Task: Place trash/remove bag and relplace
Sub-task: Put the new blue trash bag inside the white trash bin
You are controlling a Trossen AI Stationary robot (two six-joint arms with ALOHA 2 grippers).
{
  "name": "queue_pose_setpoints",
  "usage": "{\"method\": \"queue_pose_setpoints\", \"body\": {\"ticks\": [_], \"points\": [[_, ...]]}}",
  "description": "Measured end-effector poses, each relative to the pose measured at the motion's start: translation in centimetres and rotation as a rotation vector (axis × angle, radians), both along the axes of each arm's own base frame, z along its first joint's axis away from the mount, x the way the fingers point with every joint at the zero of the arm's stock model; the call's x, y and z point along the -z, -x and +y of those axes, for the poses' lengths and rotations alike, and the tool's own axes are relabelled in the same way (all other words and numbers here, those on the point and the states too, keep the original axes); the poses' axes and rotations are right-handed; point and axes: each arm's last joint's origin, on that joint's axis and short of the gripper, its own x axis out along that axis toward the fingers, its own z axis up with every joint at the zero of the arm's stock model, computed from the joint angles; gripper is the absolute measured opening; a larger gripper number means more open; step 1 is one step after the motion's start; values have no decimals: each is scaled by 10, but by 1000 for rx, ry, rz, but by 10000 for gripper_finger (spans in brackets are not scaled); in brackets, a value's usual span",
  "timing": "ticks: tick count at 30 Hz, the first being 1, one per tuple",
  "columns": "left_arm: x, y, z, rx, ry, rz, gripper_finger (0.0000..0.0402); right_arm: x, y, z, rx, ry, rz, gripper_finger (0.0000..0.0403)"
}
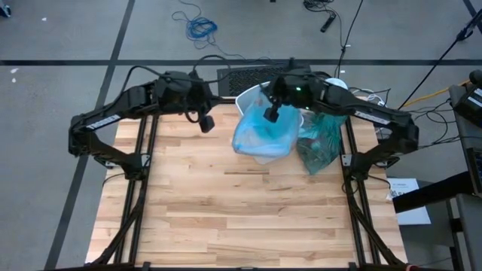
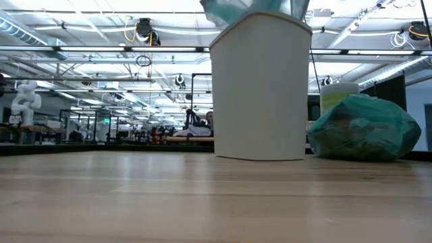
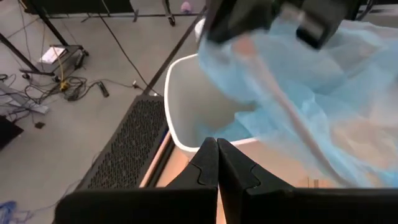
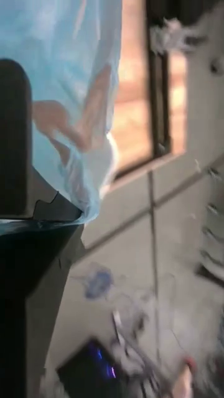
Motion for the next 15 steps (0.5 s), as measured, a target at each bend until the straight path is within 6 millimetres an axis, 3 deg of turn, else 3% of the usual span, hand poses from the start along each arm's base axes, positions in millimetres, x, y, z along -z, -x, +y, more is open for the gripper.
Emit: {"method": "queue_pose_setpoints", "body": {"ticks": [9,15], "points": [[2,1,-11,29,30,27,4,58,-31,-20,-125,-189,231,0],[2,0,-21,57,47,19,4,85,-56,-7,-307,-309,274,0]]}}
